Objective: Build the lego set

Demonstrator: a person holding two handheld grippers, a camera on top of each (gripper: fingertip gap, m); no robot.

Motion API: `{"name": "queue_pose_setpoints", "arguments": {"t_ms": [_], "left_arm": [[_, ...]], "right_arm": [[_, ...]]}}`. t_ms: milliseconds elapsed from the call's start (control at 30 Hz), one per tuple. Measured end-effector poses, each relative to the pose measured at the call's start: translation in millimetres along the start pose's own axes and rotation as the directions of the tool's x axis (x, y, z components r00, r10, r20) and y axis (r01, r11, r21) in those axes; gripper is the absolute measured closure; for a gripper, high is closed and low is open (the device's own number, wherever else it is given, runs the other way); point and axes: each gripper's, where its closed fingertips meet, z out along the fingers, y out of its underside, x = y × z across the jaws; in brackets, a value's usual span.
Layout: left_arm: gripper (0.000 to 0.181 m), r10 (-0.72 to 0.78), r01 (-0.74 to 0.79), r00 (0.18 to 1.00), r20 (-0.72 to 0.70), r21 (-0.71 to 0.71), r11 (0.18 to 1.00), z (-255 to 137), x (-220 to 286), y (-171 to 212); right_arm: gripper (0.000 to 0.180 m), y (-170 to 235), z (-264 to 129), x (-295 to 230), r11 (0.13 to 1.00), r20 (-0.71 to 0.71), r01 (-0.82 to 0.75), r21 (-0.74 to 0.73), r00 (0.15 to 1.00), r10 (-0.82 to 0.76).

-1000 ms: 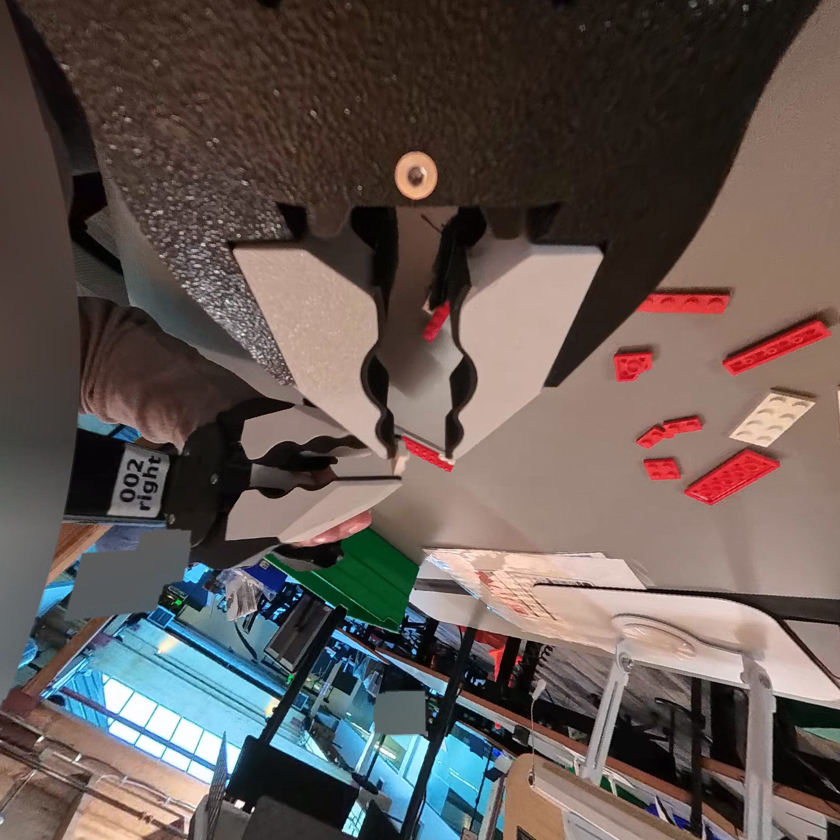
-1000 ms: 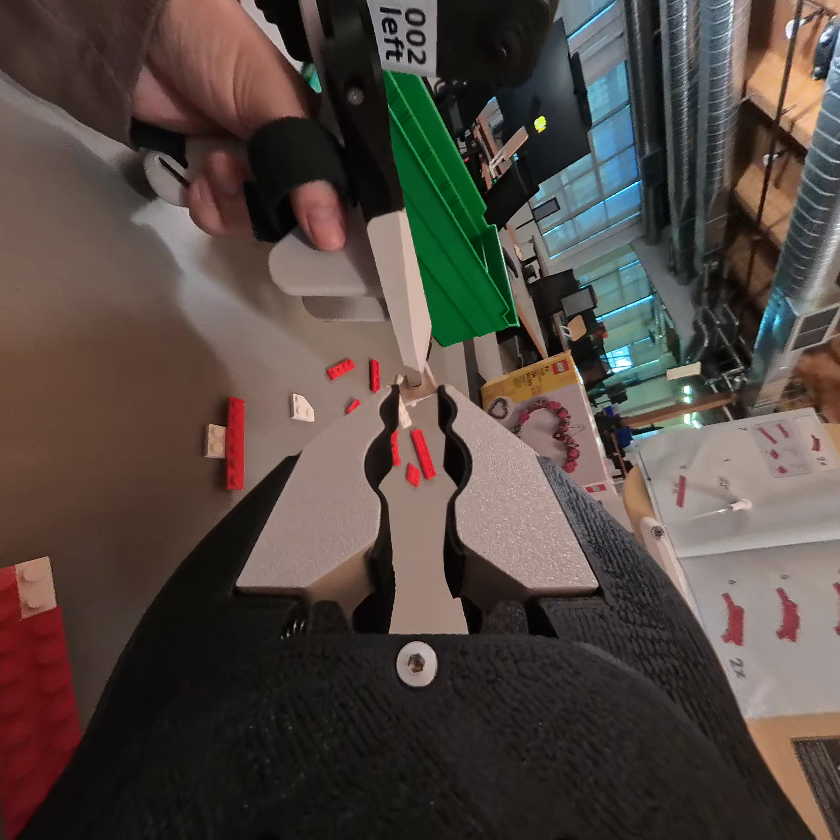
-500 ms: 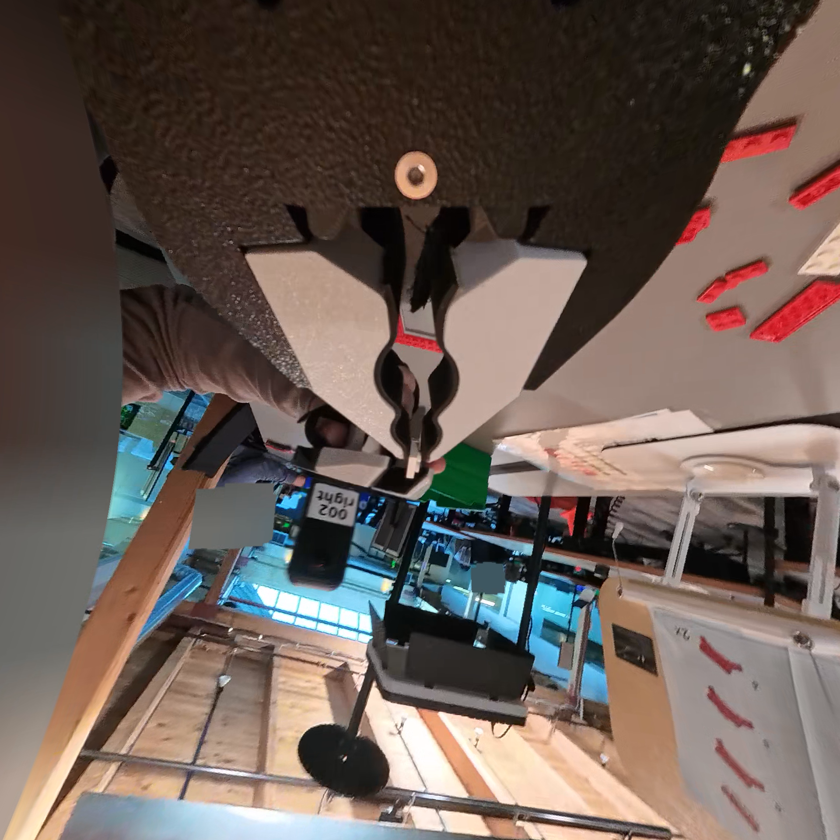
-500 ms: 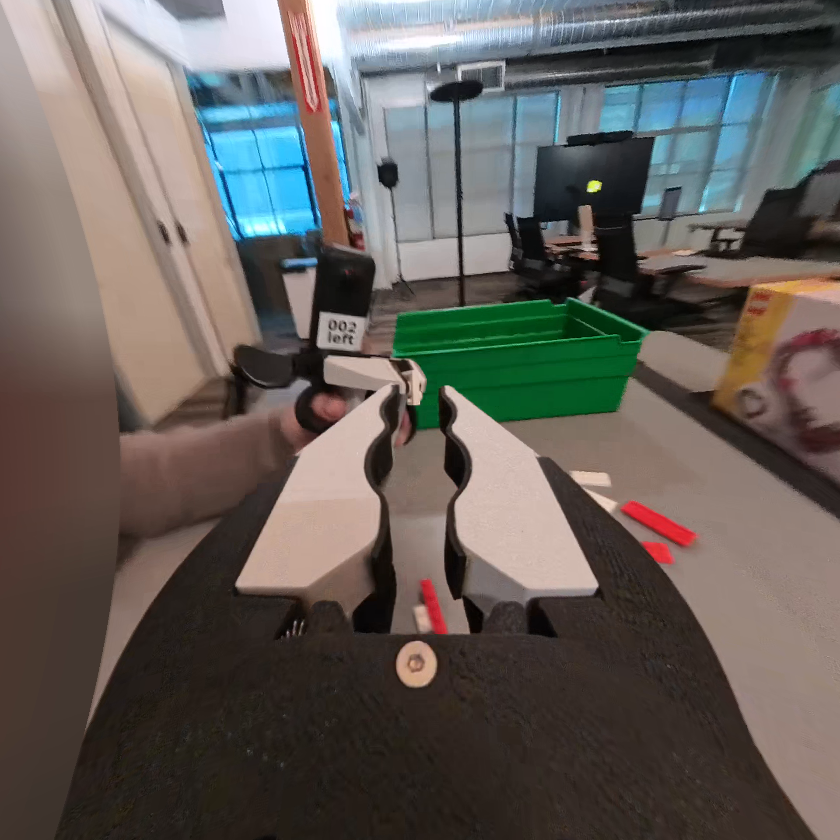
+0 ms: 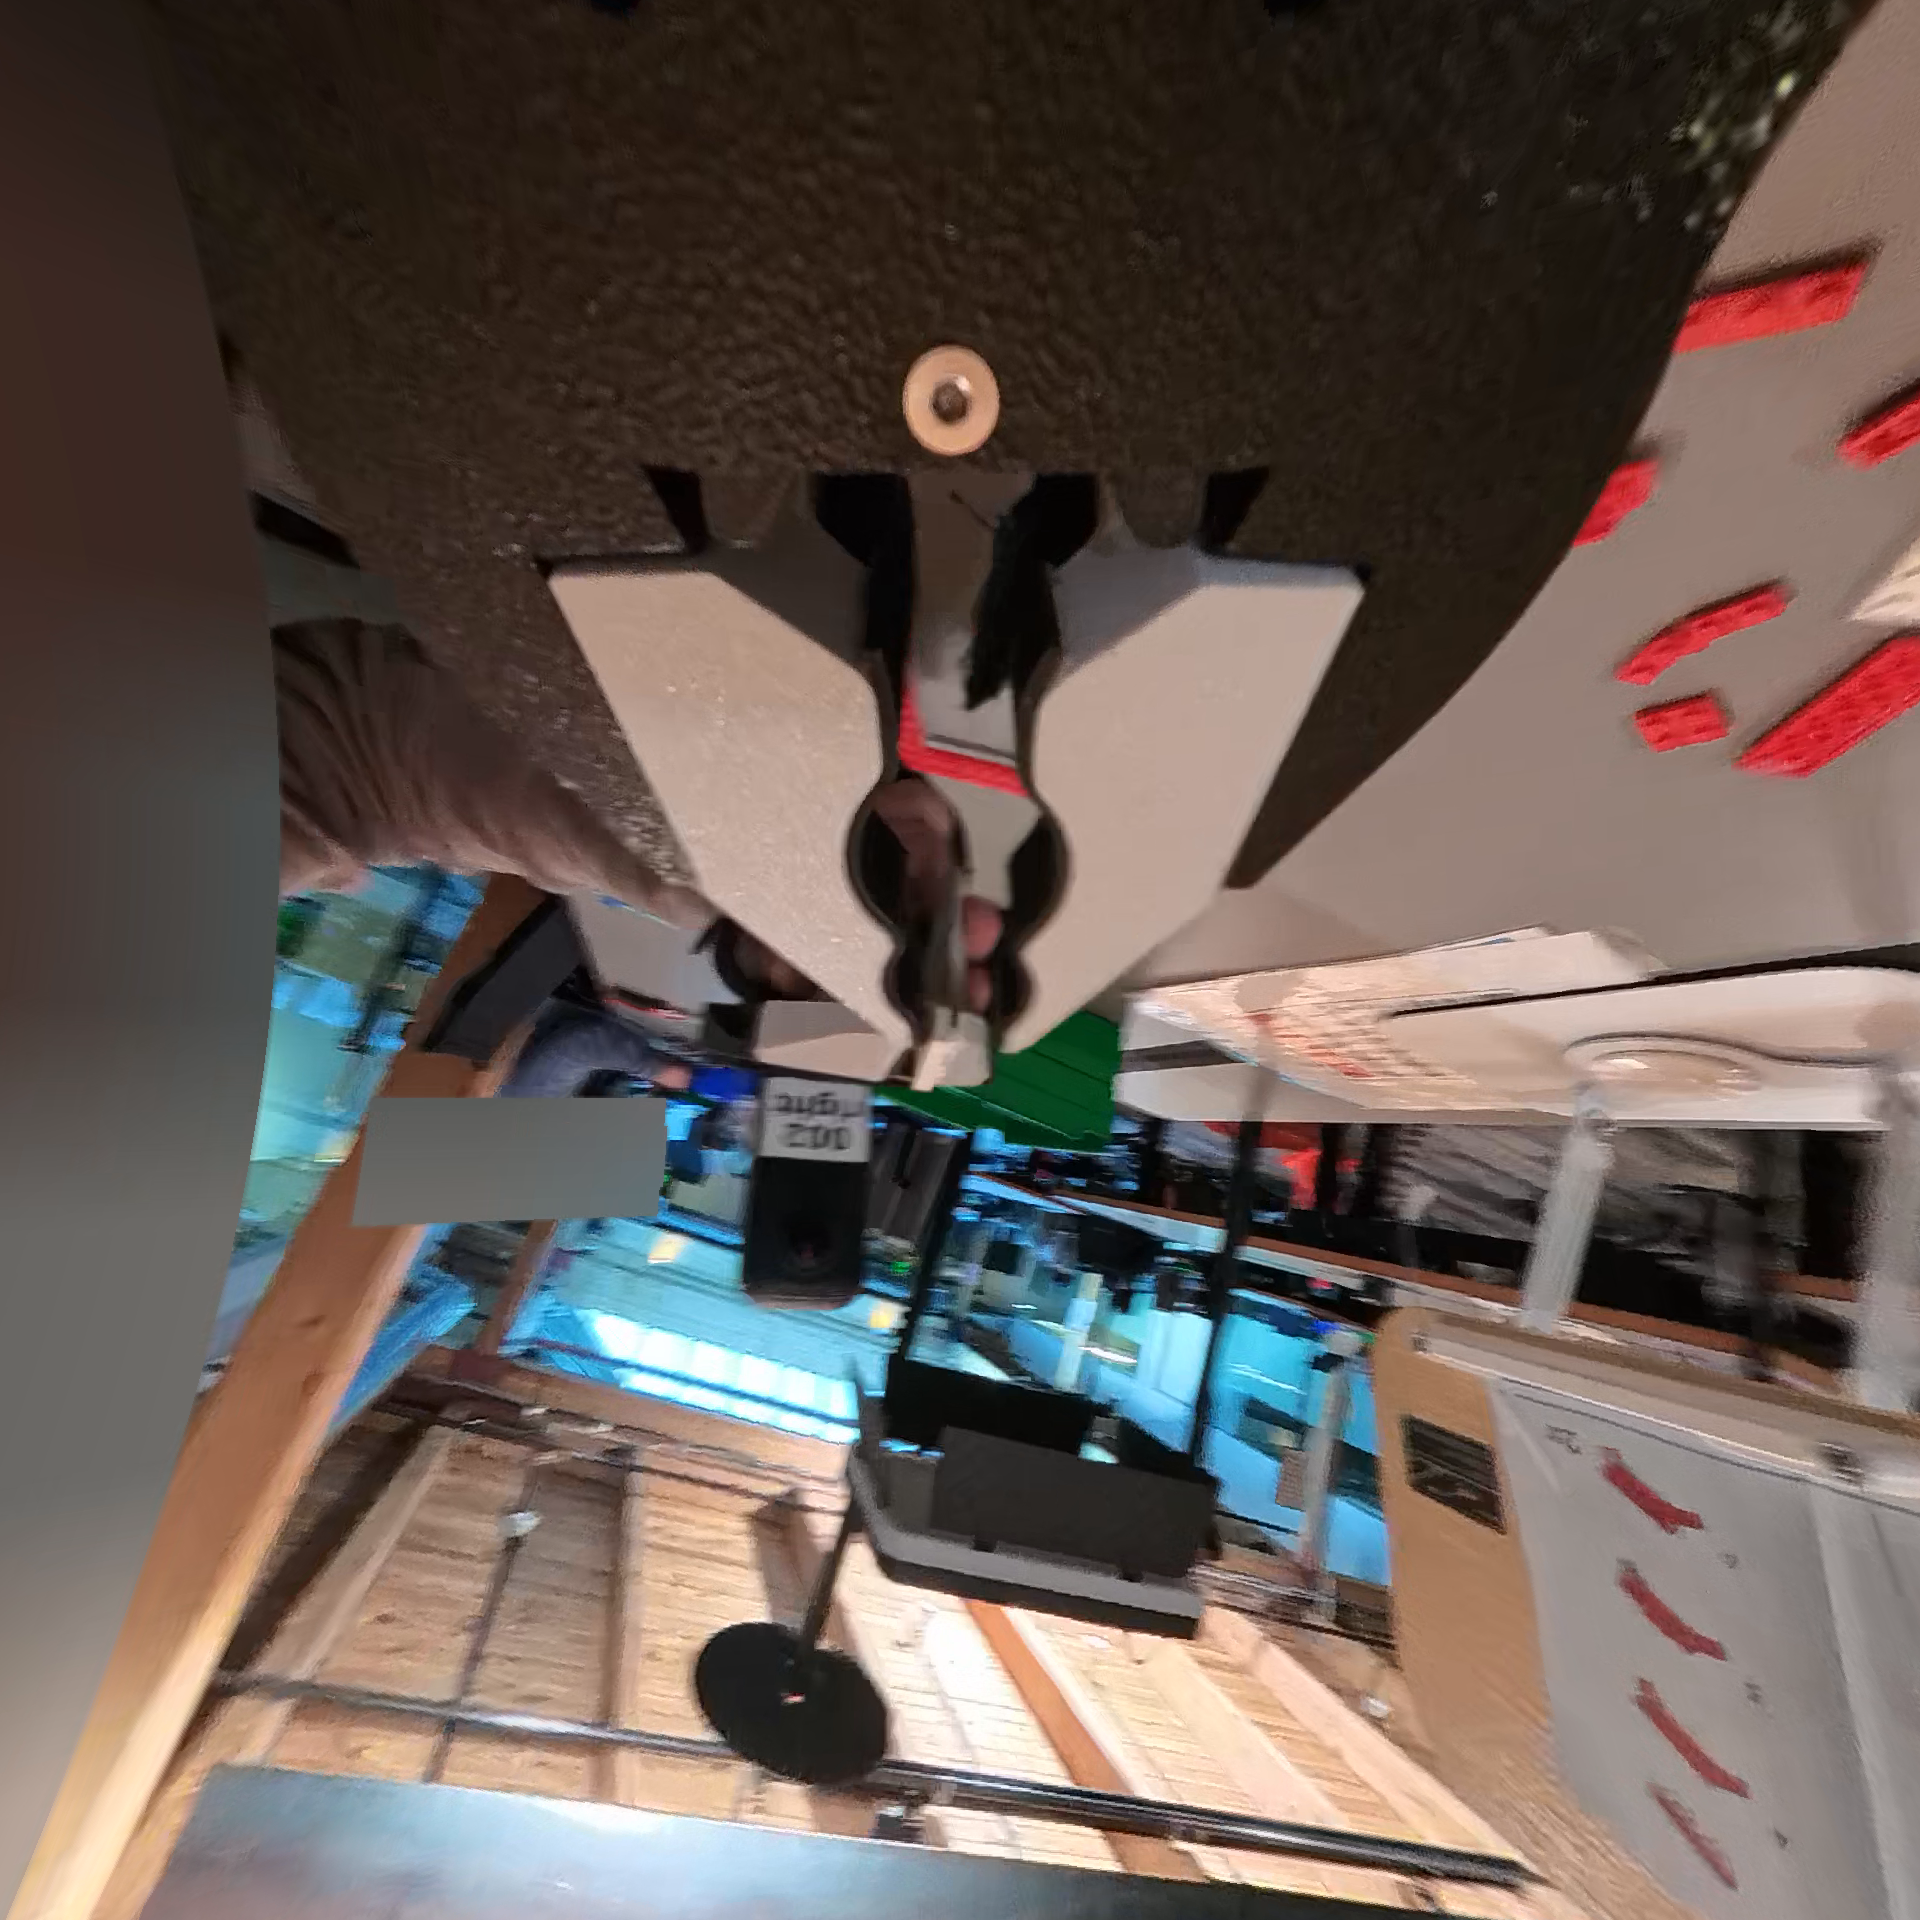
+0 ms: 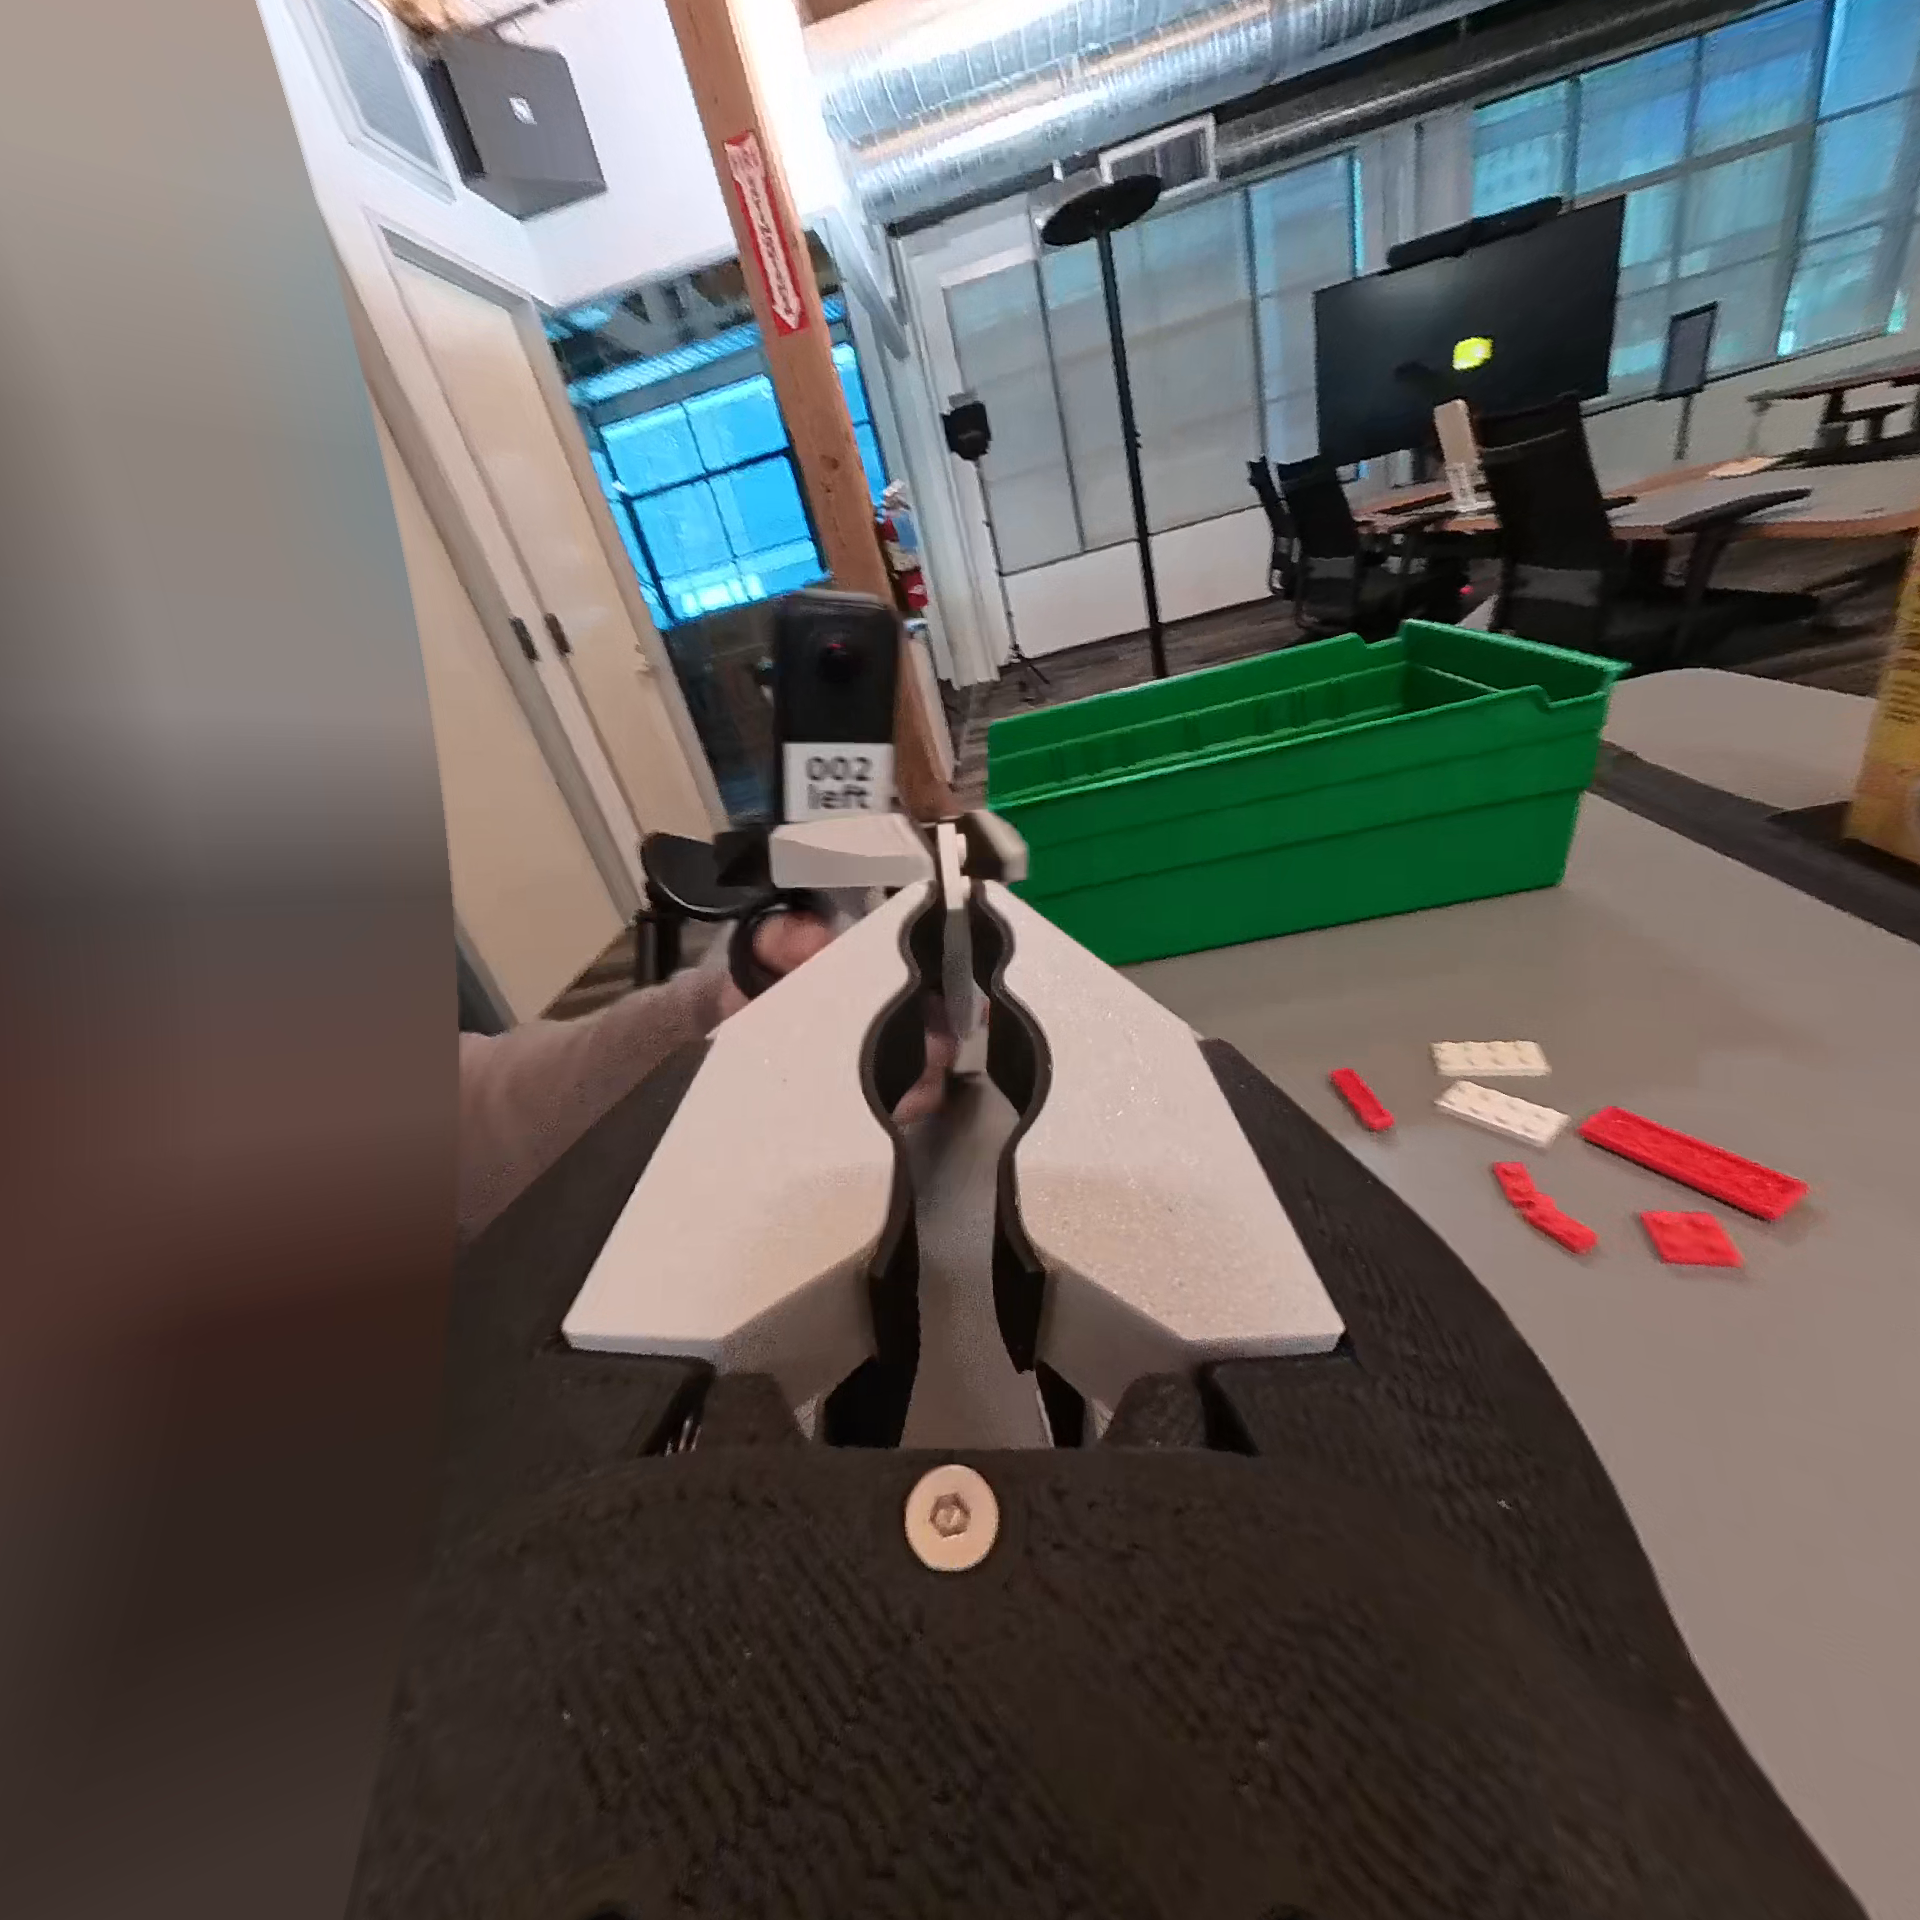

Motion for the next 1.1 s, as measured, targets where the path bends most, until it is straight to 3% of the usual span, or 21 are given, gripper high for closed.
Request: {"name": "queue_pose_setpoints", "arguments": {"t_ms": [33, 133, 200, 300, 467, 533, 600, 767, 867, 967, 1100], "left_arm": [[0.158, 0.028, -0.028, 0.996, 0.086, -0.003, 1.000, -1, -13, 0], [0.155, 0.136, -0.123, 0.930, 0.342, -0.062, 0.991, -19, -53, -1], [0.168, 0.173, -0.153, 0.877, 0.449, -0.080, 0.985, -31, -70, -6], [0.174, 0.174, -0.164, 0.829, 0.532, -0.066, 0.984, -41, -81, -11], [0.173, 0.179, -0.180, 0.774, 0.607, -0.060, 0.982, -50, -90, -17], [0.173, 0.187, -0.180, 0.772, 0.607, -0.075, 0.981, -50, -91, -15], [0.172, 0.188, -0.176, 0.775, 0.603, -0.079, 0.981, -49, -90, -14], [0.172, 0.186, -0.161, 0.780, 0.597, -0.095, 0.982, -47, -91, -10], [0.172, 0.187, -0.157, 0.781, 0.595, -0.102, 0.982, -46, -91, -8], [0.172, 0.195, -0.166, 0.774, 0.602, -0.104, 0.981, -47, -92, -9], [0.172, 0.208, -0.207, 0.752, 0.625, -0.075, 0.975, -51, -93, -16]], "right_arm": [[0.177, 2, -1, 7, 0.999, -0.028, 0.028, -0.021, 0.999, -0.028], [0.177, 26, -10, 45, 0.948, -0.179, 0.189, -0.258, 0.954, -0.239], [0.177, 55, -20, 71, 0.795, -0.190, 0.321, -0.515, 0.861, -0.471], [0.177, 87, -25, 87, 0.529, -0.045, 0.439, -0.726, 0.737, -0.674], [0.177, 117, -34, 102, 0.020, 0.312, 0.584, -0.812, 0.463, -0.829], [0.176, 124, -35, 104, -0.103, 0.407, 0.607, -0.788, 0.388, -0.827], [0.175, 129, -37, 101, -0.162, 0.472, 0.627, -0.762, 0.366, -0.802], [0.165, 130, -40, 92, -0.142, 0.497, 0.621, -0.771, 0.449, -0.743], [0.142, 126, -41, 85, -0.050, 0.456, 0.591, -0.805, 0.564, -0.688], [0.140, 110, -42, 83, 0.120, 0.305, 0.498, -0.859, 0.684, -0.662], [0.136, 57, -44, 87, 0.512, -0.085, 0.409, -0.756, 0.714, -0.695]]}}
